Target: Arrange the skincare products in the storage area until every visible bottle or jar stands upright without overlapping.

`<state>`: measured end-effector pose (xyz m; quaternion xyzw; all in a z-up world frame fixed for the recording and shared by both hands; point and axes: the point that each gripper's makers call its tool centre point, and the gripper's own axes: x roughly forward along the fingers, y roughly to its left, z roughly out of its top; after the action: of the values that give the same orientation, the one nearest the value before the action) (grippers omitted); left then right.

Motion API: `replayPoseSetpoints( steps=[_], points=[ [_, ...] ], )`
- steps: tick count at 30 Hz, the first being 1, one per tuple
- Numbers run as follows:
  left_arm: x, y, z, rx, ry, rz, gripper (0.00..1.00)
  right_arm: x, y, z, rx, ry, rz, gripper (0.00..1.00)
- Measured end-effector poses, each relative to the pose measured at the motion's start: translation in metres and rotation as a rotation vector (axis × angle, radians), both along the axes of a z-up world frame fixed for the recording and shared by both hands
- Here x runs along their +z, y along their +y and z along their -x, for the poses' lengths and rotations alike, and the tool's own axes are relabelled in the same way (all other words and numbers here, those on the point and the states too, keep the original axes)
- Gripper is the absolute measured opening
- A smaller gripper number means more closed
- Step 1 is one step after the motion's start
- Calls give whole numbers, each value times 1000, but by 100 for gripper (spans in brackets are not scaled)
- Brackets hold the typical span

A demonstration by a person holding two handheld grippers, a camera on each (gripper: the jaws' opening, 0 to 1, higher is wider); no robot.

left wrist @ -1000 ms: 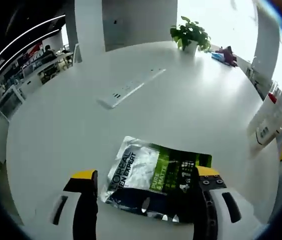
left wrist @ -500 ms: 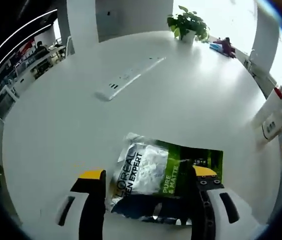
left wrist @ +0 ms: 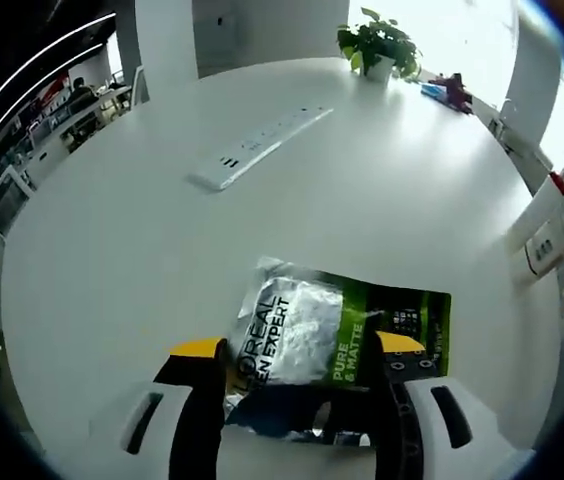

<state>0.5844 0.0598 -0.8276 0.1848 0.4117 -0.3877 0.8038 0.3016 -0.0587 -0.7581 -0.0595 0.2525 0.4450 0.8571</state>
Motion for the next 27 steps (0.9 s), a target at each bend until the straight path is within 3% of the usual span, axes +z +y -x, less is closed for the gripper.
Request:
replayPoseSetpoints(
  steps=[17, 27],
  points=[
    [-1, -18, 25, -121, -5, -2, 59, -7, 3, 4, 32, 4, 37, 27],
    [-1, -27, 41, -94, -13, 42, 58, -11, 5, 7, 43, -4, 75, 27]
  ],
)
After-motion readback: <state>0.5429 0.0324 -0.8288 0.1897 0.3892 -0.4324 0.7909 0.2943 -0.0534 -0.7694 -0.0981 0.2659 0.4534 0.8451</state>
